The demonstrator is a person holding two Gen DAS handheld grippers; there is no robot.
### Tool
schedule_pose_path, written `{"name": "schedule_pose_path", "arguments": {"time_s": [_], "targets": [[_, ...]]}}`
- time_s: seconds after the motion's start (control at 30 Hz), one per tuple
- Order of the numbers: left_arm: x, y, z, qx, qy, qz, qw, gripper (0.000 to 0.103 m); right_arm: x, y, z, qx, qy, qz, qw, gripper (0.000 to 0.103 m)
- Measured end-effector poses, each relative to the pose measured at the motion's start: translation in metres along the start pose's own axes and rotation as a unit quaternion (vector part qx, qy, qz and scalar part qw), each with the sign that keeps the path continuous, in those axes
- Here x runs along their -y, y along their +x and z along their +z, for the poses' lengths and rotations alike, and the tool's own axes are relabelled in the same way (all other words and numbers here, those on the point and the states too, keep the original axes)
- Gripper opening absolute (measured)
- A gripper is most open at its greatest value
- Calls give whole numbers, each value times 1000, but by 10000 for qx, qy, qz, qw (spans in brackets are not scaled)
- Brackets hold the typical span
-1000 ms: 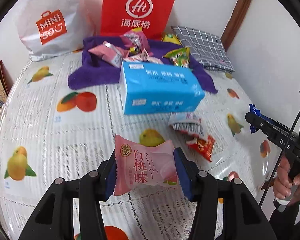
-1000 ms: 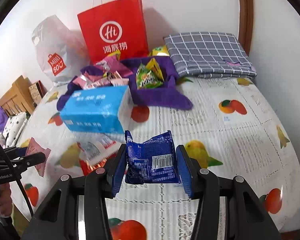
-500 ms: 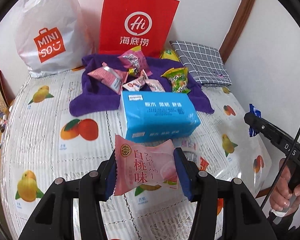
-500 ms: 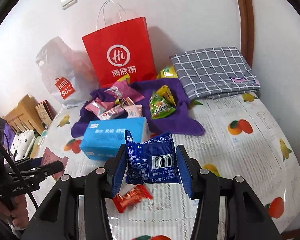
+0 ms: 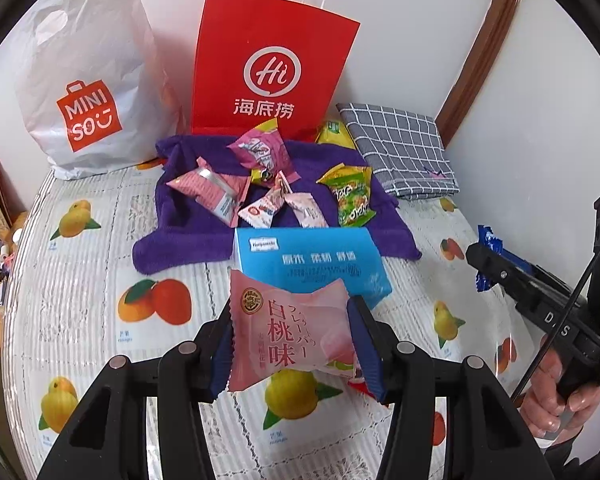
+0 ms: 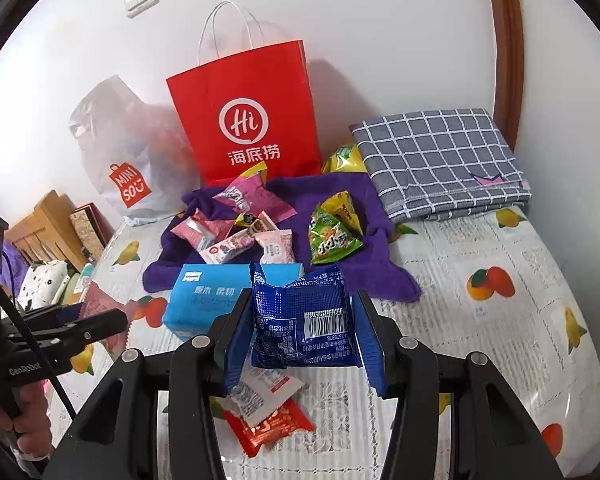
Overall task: Organize snacks
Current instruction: 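Carry the blue packet and the pink peach packet over the purple towel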
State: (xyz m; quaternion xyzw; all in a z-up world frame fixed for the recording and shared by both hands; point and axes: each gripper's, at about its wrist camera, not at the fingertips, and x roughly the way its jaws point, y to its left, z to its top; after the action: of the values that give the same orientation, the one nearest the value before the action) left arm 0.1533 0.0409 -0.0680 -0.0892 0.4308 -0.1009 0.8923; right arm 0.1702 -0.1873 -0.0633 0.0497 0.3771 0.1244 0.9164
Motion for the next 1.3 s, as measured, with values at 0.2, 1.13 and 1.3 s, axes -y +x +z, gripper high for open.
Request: {"name": "schedule_pose_path", "arguments": {"time_s": [0.2, 1.13, 1.3], "targets": [[3, 1, 16, 60, 71, -1, 10000, 50, 0, 4, 12, 39, -3, 6, 10000, 48], [9, 16, 64, 218, 119, -83, 9997, 50, -13, 28, 53, 129, -300, 8, 9995, 48], [9, 22, 70, 204, 106, -91, 9997, 50, -12, 34, 59, 122, -315, 23, 9994, 48]]}}
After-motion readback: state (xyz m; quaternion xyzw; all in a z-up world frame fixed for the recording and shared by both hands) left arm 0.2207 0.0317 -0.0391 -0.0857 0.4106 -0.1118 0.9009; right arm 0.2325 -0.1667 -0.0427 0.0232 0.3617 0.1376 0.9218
